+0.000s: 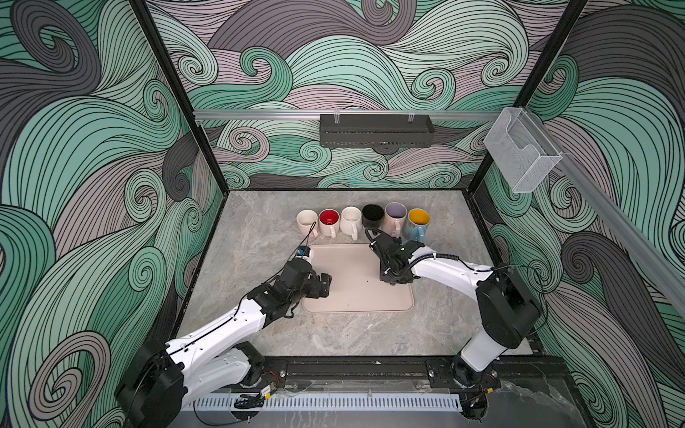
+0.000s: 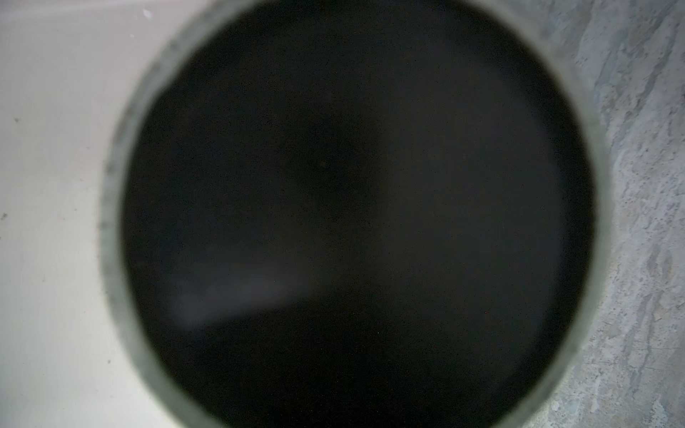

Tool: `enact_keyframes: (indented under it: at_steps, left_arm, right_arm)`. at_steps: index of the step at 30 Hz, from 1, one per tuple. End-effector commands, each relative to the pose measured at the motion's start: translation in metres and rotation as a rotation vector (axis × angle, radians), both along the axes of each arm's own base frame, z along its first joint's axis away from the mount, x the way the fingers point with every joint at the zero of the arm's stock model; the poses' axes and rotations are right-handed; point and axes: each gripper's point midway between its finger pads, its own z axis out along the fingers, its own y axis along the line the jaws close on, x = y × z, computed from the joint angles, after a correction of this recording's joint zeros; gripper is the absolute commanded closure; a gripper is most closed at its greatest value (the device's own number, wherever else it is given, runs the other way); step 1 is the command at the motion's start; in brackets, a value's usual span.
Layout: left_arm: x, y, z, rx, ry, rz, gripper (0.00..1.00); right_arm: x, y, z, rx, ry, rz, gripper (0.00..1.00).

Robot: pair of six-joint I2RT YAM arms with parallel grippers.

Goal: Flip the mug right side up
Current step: 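Lower the right gripper onto the black mug's rim and grasp it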

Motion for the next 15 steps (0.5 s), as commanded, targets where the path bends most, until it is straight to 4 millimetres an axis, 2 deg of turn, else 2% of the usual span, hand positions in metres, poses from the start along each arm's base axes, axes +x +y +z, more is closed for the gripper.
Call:
enact_keyframes:
  at_steps: [1,6,8,13,15]
  left_arm:
    - [0.007,-0.007,0.018,-0.040,-0.018,0.002,0.07]
    - [0.007,-0.007,0.018,-0.040,-0.013,0.003,0.07]
    - [0.007,-0.007,0.016,-0.038,-0.010,0.005,0.07]
    - [0.008,-0.009,0.014,-0.039,-0.001,0.003,0.07]
    - [0.009,-0.010,0.013,-0.042,0.001,0.005,0.07]
  right_arm:
    - [0.003,-0.002,0.000,0.011,-0.004,-0.001,0.70]
    - [0.006,-0.004,0.007,0.025,-0.038,0.014,0.82]
    - [0.007,-0.006,0.010,0.019,-0.053,0.021,1.00]
    - [0.011,-0.006,0.020,0.026,-0.101,0.065,1.00]
    - [0.014,0.002,0.030,0.078,-0.146,0.104,1.00]
